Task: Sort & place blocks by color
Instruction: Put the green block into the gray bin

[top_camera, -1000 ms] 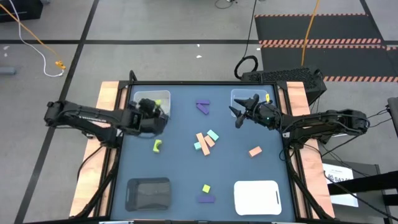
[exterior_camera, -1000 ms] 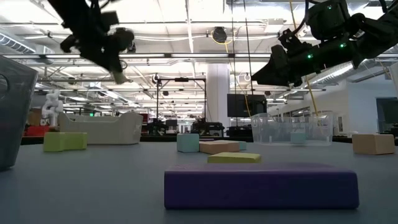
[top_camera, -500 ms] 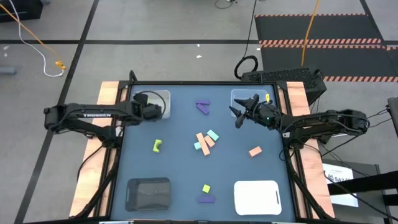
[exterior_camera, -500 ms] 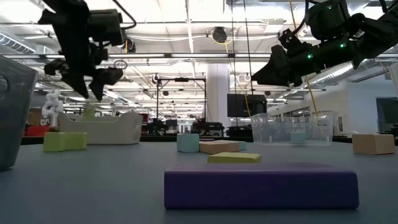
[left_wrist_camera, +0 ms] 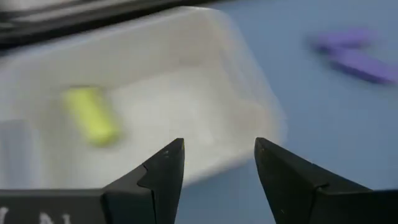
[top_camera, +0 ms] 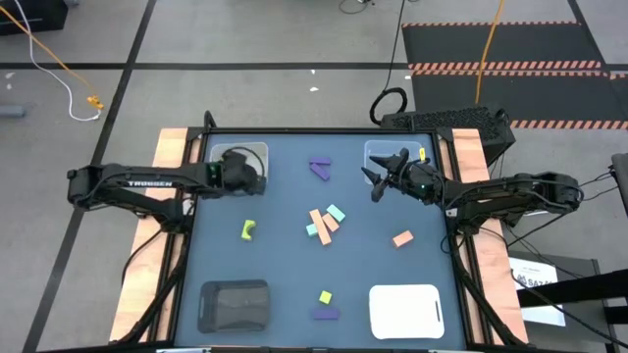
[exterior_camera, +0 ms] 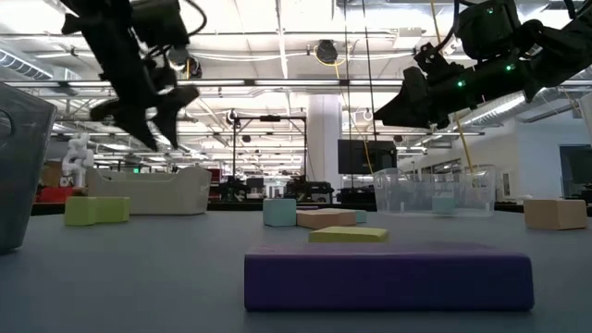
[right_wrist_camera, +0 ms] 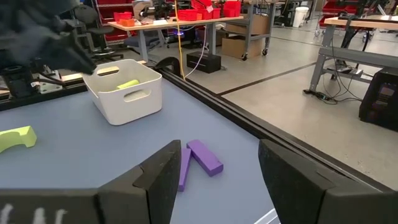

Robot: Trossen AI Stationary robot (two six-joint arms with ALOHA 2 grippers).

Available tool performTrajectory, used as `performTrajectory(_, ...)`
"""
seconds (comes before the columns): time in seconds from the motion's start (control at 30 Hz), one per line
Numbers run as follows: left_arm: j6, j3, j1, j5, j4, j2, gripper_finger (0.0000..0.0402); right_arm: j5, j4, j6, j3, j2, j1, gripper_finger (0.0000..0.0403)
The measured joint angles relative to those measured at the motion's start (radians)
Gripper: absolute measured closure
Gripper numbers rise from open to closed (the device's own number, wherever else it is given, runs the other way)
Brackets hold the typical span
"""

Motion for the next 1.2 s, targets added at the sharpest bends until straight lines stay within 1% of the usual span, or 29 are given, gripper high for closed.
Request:
performTrajectory(0.07, 0.037, 0.0, -0.049, 0.075, 0.077, 0.0, 0.0205, 0.0, 0.0, 0.0, 0.0, 0.0, 0.0, 0.0197)
performTrajectory(0.13, 0.05, 0.001, -0.106, 0.154, 0.121, 0.005, 0.0204, 0.0, -0.004, 0.0, 0.0, 0.0, 0.0, 0.0197)
performTrajectory(0.2, 0.05, 0.002, -0.165, 0.205, 0.126, 0.021, 0.0204, 0.0, -0.012, 0.0, 0.0, 0.0, 0.0, 0.0197)
performTrajectory(0.23, 0.035, 0.002, -0.197, 0.211, 0.105, 0.028, 0.0204, 0.0, -0.016, 0.0, 0.0, 0.0, 0.0, 0.0197)
performTrajectory(0.33, -0.072, 0.002, -0.28, 0.217, 0.025, 0.05, 0.0204, 0.0, -0.028, 0.0, 0.0, 0.0, 0.0, 0.0197)
performTrajectory(0.47, -0.251, 0.002, -0.372, 0.263, -0.104, 0.076, 0.0204, 0.0, -0.035, 0.0, 0.0, 0.0, 0.0, 0.0197)
performTrajectory(0.57, -0.347, 0.002, -0.424, 0.27, -0.143, 0.098, 0.0204, 0.0, -0.035, 0.0, 0.0, 0.0, 0.0, 0.0197)
performTrajectory(0.7, -0.39, 0.002, -0.454, 0.27, -0.133, 0.147, 0.0204, 0.0, -0.035, -0.003, 0.0, 0.0, 0.0, 0.0197)
performTrajectory(0.87, -0.398, 0.002, -0.47, 0.27, -0.134, 0.237, 0.0204, 0.0, -0.037, -0.003, 0.0, 0.0, 0.0, 0.0197)
performTrajectory(1.07, -0.399, 0.002, -0.44, 0.281, -0.138, 0.316, 0.0204, 0.0, -0.037, -0.004, 0.0, 0.0, 0.0, 0.0197)
performTrajectory(1.13, -0.399, 0.001, -0.421, 0.296, -0.139, 0.322, 0.0211, 0.0, -0.037, -0.004, 0.0, 0.0, 0.0, 0.0197)
performTrajectory(1.2, -0.394, 0.001, -0.407, 0.32, -0.133, 0.323, 0.0233, 0.0, -0.038, -0.004, 0.0, 0.0, 0.0, 0.0197)
